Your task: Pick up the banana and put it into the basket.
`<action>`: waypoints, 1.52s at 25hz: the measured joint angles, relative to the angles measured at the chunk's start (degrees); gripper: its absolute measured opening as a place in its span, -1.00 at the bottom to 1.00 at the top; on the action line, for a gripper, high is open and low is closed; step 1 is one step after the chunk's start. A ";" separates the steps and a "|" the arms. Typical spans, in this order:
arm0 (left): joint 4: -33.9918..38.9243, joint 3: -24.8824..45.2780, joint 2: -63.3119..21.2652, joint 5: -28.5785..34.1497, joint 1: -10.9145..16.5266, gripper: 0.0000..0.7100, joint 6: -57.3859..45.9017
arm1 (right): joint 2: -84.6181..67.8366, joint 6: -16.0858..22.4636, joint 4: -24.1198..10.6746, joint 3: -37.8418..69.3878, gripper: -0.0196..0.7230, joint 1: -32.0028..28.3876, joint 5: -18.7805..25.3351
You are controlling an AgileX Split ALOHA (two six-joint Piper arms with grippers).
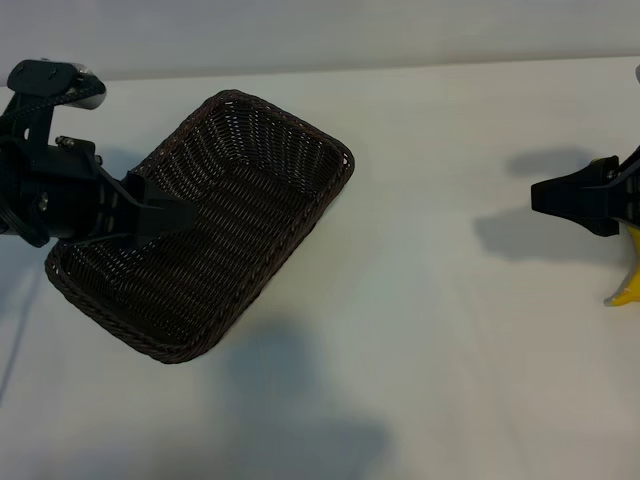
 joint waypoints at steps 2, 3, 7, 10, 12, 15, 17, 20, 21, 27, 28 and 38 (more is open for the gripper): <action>0.00 0.00 0.00 0.00 0.00 0.58 0.00 | 0.00 0.00 0.00 0.00 0.55 0.00 -0.02; 0.00 0.00 0.00 0.00 0.00 0.58 0.00 | 0.00 0.00 0.00 0.00 0.55 0.00 0.47; 0.00 0.00 0.00 0.00 0.00 0.58 0.00 | 0.00 0.00 0.00 0.00 0.55 0.00 0.27; 0.00 0.00 0.00 0.00 0.00 0.58 0.00 | 0.00 0.00 0.00 0.00 0.55 0.00 0.27; 0.00 0.00 0.00 0.00 0.00 0.58 0.00 | 0.00 0.00 0.00 0.00 0.55 0.00 0.27; 0.00 0.00 0.00 0.00 0.00 0.58 0.00 | 0.00 -0.05 0.00 0.00 0.55 0.00 0.20; 0.00 0.00 0.00 0.00 0.00 0.58 0.00 | 0.00 -0.05 0.00 0.00 0.55 0.00 0.20; 0.00 0.00 0.00 0.00 0.00 0.58 0.00 | 0.00 -0.05 0.00 0.00 0.55 0.00 0.20; 0.00 0.00 0.00 -0.24 0.00 0.58 0.00 | 0.00 -0.05 0.00 0.00 0.55 0.00 0.20; 0.00 0.00 0.00 -0.69 0.00 0.58 0.00 | 0.00 -0.05 0.00 0.00 0.55 0.00 0.15; 0.00 0.00 0.00 -0.69 0.00 0.58 0.00 | 0.00 -0.05 0.00 0.00 0.55 0.00 0.15; 3.68 0.00 -1.08 0.13 0.00 0.58 -21.46 | 0.00 -0.05 0.00 0.00 0.55 0.00 0.14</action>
